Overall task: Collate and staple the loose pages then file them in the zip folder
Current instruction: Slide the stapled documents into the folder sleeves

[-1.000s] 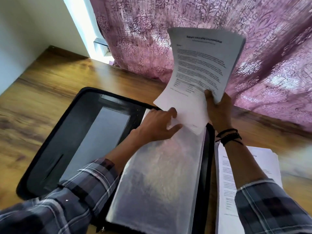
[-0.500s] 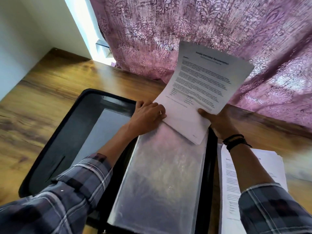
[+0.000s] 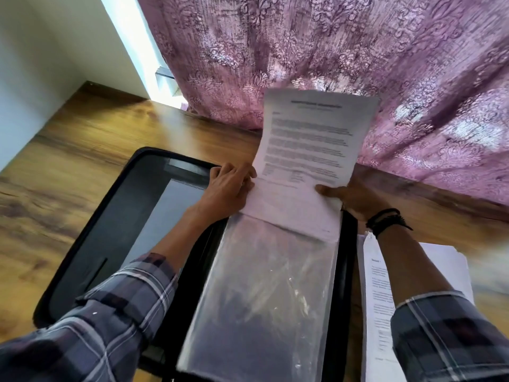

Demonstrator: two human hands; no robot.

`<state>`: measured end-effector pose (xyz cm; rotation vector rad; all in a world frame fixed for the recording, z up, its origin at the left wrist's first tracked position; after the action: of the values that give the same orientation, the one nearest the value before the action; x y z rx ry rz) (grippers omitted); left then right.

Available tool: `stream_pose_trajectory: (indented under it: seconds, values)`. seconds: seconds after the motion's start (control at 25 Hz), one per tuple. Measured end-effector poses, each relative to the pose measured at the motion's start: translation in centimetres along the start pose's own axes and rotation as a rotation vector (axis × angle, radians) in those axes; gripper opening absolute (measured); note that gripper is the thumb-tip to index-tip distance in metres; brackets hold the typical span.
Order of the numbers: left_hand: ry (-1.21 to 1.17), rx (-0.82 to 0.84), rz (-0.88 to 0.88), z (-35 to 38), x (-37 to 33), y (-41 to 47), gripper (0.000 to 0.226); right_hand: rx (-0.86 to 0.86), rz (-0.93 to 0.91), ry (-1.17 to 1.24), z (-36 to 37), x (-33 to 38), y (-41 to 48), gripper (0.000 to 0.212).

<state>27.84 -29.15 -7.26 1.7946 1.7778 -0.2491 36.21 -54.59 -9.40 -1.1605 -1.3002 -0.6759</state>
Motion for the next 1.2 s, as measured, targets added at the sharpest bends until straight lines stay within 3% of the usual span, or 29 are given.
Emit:
stream_pose_trajectory:
  seconds: [0.08,0.16,0.28,0.44,0.52,0.6,0.68,0.76,0.84,0.96,1.2]
  values:
    - [0.028,-0.024,0.015,0.1,-0.5,-0.1,0.016,0.002,0.004,-0.027,0.6,0.0,0.1,0.062]
    - [0.044,-0.024,0.041,0.5,-1.1,-0.1,0.017,-0.151,-0.049,0.021,0.0,1.1,0.4,0.054]
    - [0.065,-0.049,0.116,1.5,-1.7,-0.3,0.010,-0.247,-0.067,0.035,-1.3,0.8,0.3,0.075]
    - [0.059,-0.117,0.165,1.8,-2.1,-0.5,0.008,0.052,0.140,-0.057,-0.5,-0.8,-0.4,0.060]
    - [0.045,-0.119,0.169,1.8,-2.0,-0.6,0.009,-0.072,0.127,0.043,-1.2,-0.6,0.3,0.073]
    - [0.028,-0.114,0.161,2.0,-1.8,-0.7,0.009,-0.206,0.085,0.072,-2.2,-0.4,1.2,0.071]
    - [0.004,-0.126,0.126,2.0,-1.5,-0.8,0.008,-0.014,0.198,-0.114,-1.2,-0.5,0.8,0.048]
    - [-0.041,-0.142,0.059,2.0,-1.0,-0.9,0.008,0.187,0.381,-0.248,-0.7,-1.4,-0.3,0.045]
    - [-0.064,-0.159,0.021,1.9,-0.7,-0.8,0.008,0.062,0.253,-0.264,-1.1,-0.1,0.6,0.048]
    - [-0.079,-0.142,0.016,2.2,-0.6,-0.8,0.009,-0.322,-0.159,-0.541,-1.2,3.3,2.3,0.045]
    - [-0.094,-0.155,0.010,2.0,-0.6,-1.0,0.009,-0.237,-0.148,-1.220,2.8,3.7,2.6,0.036]
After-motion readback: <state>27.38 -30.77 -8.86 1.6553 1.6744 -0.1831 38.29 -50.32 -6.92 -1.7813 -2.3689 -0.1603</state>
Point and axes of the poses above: each hand's wrist, its own y-axis towards the middle knuckle, its own z-axis out of the palm, x = y × z, the point moved 7 cm from there along y, towards the middle knuckle, and after that the axes turned 10 degrees about -x, right-handed, at the moved point
